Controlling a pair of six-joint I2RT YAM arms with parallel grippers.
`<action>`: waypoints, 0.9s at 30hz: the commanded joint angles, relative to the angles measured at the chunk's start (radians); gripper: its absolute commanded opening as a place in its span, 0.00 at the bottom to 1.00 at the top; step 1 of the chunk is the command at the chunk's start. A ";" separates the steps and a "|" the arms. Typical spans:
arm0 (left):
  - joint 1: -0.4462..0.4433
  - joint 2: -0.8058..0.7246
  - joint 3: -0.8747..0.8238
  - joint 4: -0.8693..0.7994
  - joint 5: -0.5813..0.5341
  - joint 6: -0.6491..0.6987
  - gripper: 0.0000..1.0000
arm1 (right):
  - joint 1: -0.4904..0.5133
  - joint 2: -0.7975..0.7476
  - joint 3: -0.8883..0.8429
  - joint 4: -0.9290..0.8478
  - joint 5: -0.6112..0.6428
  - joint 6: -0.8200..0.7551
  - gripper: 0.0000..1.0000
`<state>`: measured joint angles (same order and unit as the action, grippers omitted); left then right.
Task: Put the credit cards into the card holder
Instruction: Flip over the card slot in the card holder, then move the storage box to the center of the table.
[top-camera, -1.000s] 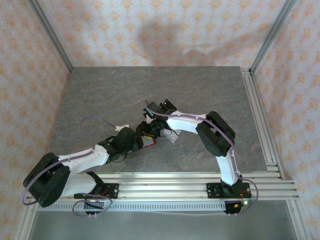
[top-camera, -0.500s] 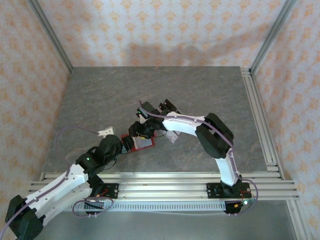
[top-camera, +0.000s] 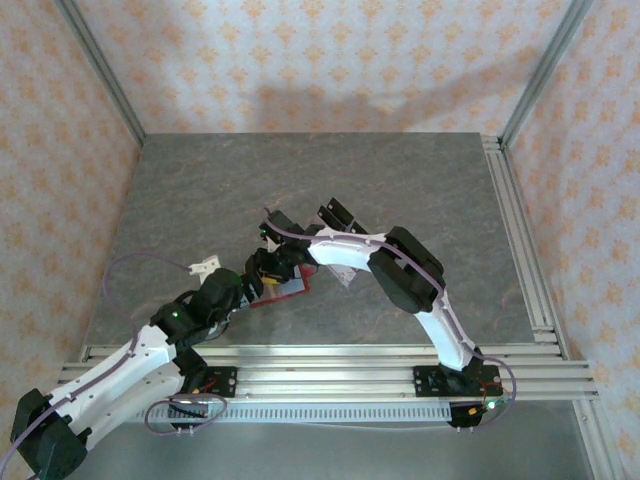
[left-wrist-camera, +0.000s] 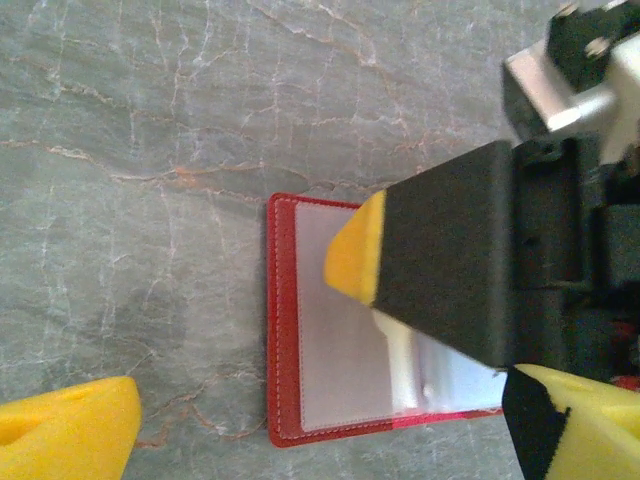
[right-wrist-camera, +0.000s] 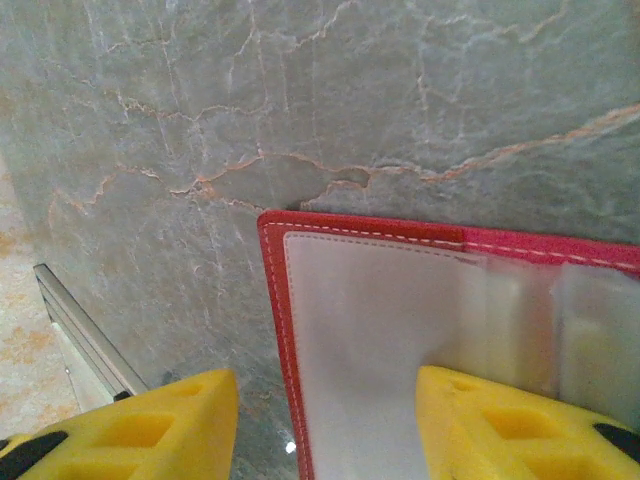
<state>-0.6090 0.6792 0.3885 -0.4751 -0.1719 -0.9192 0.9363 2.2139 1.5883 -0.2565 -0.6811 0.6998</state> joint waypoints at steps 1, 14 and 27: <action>-0.001 0.008 0.050 -0.006 -0.069 -0.024 0.97 | 0.018 -0.013 0.004 -0.003 -0.006 0.014 0.51; 0.130 0.267 0.179 0.011 0.061 0.085 1.00 | -0.160 -0.392 -0.167 -0.178 0.144 -0.183 0.51; 0.256 0.589 0.400 0.032 0.162 0.266 1.00 | -0.189 -0.468 -0.155 -0.613 0.511 -0.584 0.43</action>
<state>-0.3733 1.2449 0.7376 -0.4450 -0.0257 -0.7166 0.7444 1.7866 1.4578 -0.7486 -0.2783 0.2142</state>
